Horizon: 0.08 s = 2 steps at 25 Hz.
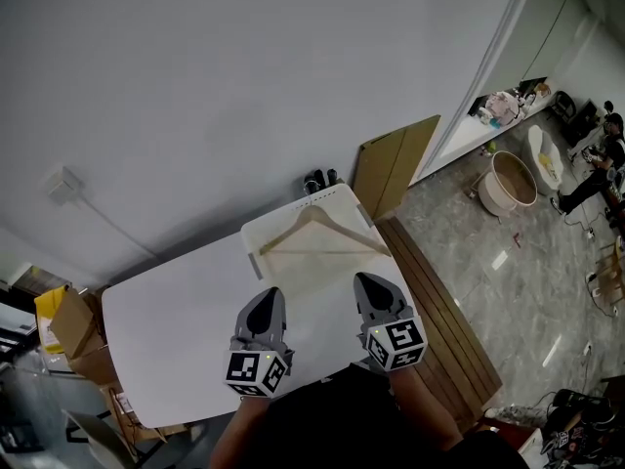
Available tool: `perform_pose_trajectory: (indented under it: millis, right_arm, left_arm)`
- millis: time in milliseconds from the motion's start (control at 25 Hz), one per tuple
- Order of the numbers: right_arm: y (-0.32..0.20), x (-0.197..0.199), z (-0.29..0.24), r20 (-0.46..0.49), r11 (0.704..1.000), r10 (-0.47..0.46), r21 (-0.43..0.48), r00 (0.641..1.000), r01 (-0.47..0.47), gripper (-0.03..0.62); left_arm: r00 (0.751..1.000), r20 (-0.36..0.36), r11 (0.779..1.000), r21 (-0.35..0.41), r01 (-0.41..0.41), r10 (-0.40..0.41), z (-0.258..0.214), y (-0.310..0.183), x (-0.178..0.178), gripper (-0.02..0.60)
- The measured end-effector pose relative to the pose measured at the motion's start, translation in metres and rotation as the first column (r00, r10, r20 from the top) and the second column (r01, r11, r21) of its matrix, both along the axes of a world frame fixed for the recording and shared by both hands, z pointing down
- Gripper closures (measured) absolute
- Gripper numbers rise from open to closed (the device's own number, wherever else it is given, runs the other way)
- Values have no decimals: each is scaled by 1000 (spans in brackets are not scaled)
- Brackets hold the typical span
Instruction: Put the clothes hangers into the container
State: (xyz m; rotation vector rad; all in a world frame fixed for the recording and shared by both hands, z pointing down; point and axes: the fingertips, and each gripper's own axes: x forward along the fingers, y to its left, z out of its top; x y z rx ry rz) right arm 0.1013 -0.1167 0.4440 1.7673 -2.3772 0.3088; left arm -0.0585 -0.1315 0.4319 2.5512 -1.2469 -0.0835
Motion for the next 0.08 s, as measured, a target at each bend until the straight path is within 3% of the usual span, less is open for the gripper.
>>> perform_pose_trajectory:
  millis: [80]
  right_arm:
    - [2, 2, -1, -4, 1000, 3, 0, 1000, -3, 580]
  left_arm:
    - [1000, 0, 1000, -3, 2, -2, -1, 1, 0, 577]
